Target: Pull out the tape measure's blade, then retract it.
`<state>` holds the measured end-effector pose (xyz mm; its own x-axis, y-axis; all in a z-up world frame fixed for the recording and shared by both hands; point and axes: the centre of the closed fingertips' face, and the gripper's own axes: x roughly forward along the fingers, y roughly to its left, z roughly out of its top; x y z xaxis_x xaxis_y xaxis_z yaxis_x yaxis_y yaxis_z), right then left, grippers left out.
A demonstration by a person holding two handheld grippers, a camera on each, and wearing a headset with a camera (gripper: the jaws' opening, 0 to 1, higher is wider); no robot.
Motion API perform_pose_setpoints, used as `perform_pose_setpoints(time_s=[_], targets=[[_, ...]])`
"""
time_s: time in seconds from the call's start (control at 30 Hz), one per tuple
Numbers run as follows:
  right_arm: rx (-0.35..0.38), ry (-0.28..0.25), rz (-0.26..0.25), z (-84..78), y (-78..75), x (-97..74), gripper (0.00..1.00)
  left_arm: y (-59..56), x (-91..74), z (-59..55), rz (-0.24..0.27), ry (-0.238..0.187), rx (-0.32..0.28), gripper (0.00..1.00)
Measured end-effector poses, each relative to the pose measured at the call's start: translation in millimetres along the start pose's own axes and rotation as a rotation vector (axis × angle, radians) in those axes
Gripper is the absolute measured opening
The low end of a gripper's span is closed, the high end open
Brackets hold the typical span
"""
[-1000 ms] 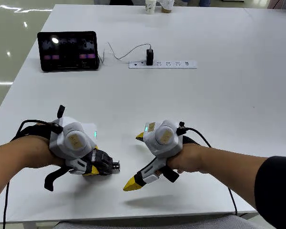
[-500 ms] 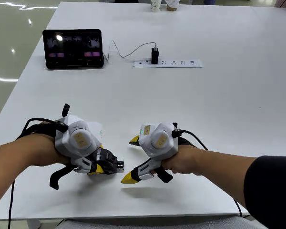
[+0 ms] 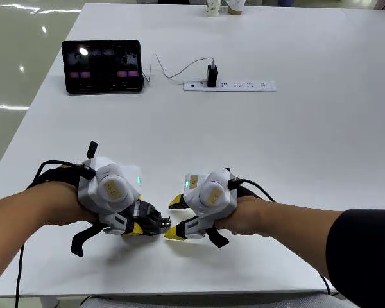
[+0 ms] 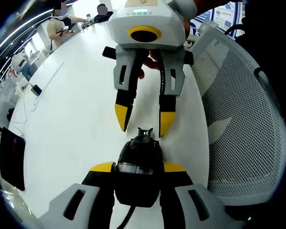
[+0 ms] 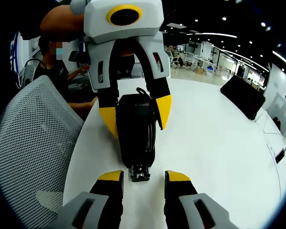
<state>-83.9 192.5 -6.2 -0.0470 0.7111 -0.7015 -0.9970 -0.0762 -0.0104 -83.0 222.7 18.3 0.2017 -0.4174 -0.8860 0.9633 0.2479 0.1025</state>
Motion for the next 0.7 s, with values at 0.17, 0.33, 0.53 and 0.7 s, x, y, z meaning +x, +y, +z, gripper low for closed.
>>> perform_pose_setpoints(time_s=[0.17,0.33,0.53,0.7], targets=[[-0.015,0.019,0.003,-2.0,-0.3,1.9,0.26,0.0,0.0,-0.1,0.000,-0.003,-0.002,0.30],[-0.006,0.031,0.043,-3.3,9.0,6.7,0.19,0.1,0.0,-0.4,0.000,-0.007,-0.005,0.30],[-0.031,0.030,0.012,-1.6,5.9,9.1,0.13,0.3,0.1,-0.4,0.000,-0.011,-0.009,0.31],[-0.043,0.035,0.017,-1.7,5.1,8.9,0.12,0.5,0.3,-0.2,0.000,-0.014,-0.009,0.31]])
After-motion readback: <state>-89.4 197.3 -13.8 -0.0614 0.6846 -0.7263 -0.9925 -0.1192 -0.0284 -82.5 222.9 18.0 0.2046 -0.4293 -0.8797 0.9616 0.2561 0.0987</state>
